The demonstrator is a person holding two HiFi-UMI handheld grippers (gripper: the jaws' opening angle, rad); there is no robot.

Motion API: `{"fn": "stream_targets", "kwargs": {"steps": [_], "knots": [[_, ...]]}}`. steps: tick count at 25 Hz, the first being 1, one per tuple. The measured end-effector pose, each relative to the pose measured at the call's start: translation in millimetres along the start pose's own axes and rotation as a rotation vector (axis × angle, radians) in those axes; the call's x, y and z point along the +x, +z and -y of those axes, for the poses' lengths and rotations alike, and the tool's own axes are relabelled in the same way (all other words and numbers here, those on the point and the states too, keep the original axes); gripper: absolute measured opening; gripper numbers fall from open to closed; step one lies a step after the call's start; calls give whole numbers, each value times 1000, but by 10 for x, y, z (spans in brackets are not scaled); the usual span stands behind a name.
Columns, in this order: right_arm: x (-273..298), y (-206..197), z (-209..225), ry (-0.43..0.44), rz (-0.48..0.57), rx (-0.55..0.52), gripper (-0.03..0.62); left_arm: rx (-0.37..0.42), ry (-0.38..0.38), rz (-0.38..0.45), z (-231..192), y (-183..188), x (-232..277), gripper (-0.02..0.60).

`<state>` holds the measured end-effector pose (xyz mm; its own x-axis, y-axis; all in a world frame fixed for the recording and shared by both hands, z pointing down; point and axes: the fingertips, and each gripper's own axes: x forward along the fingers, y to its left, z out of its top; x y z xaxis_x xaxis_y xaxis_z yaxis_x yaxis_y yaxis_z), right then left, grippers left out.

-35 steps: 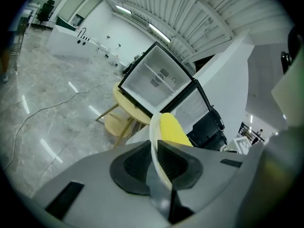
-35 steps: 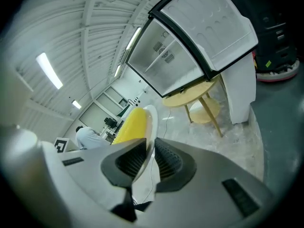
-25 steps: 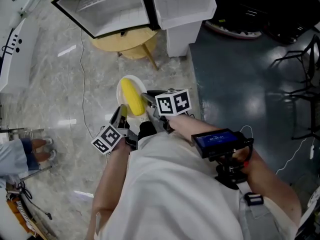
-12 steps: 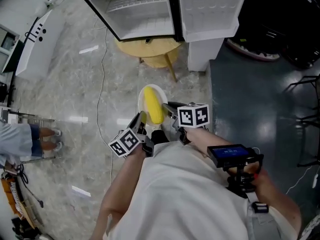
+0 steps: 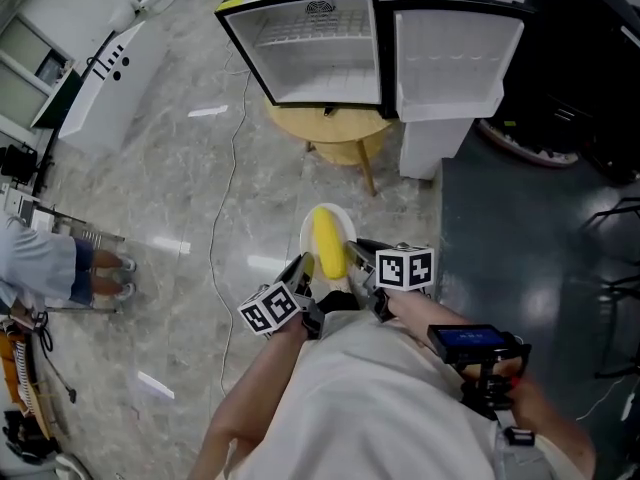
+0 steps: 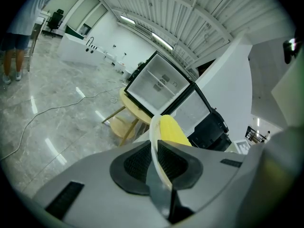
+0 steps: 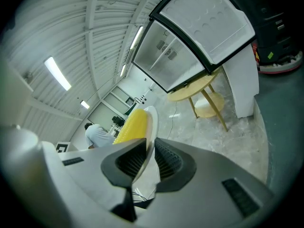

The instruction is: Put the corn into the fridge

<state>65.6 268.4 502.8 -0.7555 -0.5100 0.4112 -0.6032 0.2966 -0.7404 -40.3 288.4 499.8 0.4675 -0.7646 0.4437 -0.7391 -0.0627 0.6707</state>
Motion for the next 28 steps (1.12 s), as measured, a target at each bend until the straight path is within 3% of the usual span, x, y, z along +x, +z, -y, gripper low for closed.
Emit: {"fn": "stream_targets", "kwargs": {"steps": [28], "knots": [[-7, -100, 109, -44, -21, -14, 57, -36, -8, -14, -109, -99, 42, 49]]}}
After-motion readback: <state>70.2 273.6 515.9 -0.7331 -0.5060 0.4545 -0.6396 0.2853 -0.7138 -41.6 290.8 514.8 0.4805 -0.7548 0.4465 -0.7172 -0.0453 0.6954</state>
